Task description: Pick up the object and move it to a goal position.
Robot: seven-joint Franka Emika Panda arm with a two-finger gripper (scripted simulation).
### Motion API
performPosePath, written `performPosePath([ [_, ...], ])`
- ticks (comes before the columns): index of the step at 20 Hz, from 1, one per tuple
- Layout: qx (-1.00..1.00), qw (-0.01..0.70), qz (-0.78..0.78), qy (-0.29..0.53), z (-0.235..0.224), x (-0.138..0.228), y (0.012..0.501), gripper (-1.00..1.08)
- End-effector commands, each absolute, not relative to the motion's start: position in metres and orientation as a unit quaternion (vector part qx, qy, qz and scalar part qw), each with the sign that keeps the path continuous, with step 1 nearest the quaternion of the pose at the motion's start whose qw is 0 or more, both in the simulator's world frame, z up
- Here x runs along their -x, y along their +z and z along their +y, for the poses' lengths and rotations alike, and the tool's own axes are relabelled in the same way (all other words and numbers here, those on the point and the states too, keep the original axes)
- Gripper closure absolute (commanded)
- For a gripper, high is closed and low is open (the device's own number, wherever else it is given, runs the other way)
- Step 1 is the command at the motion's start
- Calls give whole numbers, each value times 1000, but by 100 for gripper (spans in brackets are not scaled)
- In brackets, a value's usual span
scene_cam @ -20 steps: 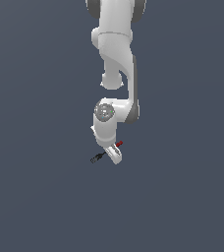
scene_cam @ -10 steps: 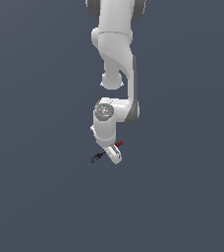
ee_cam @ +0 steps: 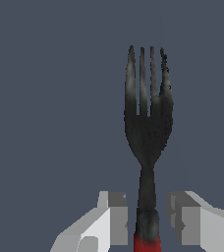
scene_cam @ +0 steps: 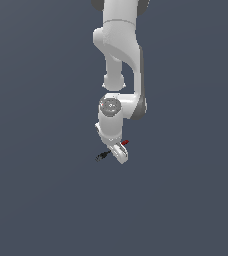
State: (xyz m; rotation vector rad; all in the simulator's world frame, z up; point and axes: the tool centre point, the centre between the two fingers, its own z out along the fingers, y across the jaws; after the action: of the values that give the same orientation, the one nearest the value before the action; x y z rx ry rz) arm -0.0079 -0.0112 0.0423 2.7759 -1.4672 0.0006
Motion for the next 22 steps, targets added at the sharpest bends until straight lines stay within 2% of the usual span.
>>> performPosePath([
  [1,-884,0,-467,1,-1,7,60,108],
  [13,-885,1,-465,0,56,5,165,108],
  [22,-885,0,-465,0,72,2,195,108],
])
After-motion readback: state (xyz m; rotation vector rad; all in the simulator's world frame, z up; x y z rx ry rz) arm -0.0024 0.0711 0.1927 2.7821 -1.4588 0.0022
